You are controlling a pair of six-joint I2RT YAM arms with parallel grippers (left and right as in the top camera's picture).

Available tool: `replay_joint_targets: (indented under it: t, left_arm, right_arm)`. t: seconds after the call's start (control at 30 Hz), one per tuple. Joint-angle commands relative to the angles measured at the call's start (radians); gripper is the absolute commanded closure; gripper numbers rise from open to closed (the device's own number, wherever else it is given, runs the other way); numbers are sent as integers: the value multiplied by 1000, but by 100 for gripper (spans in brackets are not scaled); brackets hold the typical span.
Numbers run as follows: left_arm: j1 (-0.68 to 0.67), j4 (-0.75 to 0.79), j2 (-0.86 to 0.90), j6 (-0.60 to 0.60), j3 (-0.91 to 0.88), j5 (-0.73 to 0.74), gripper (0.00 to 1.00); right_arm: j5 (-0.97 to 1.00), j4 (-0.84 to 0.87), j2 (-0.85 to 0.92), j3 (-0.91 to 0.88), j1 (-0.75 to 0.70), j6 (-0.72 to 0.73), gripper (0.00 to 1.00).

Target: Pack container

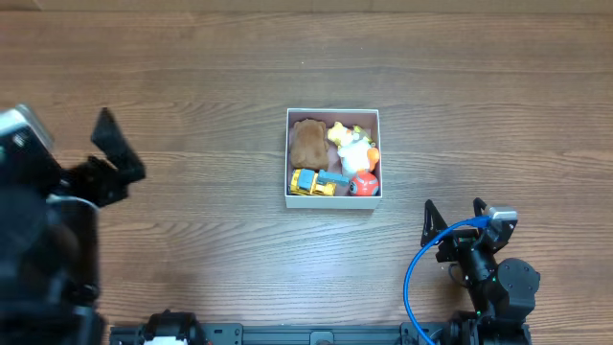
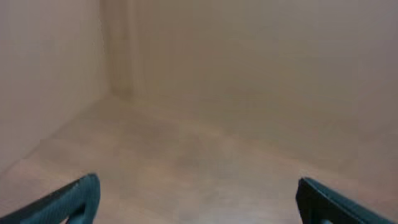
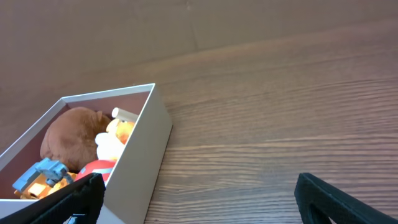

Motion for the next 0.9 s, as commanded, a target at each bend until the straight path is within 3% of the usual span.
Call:
replay_joint_targets:
  t: [0.0,0.17,0.37,0.87]
  left_arm:
    - [6,186,-153,-13,-344,105,0]
    - [8,386,-342,-13,-686,116,0]
    - [8,502,-540,-12,-964,101,0]
    - [7,560,-787,-23,-1266,98,0]
  right_arm:
    - [6,3,-12,-6,-2,-7,0]
    - [6,3,-12,-6,-2,-7,0]
    - [6,3,-12,-6,-2,-7,0]
    - [6,3,-12,-6,-2,-7,0]
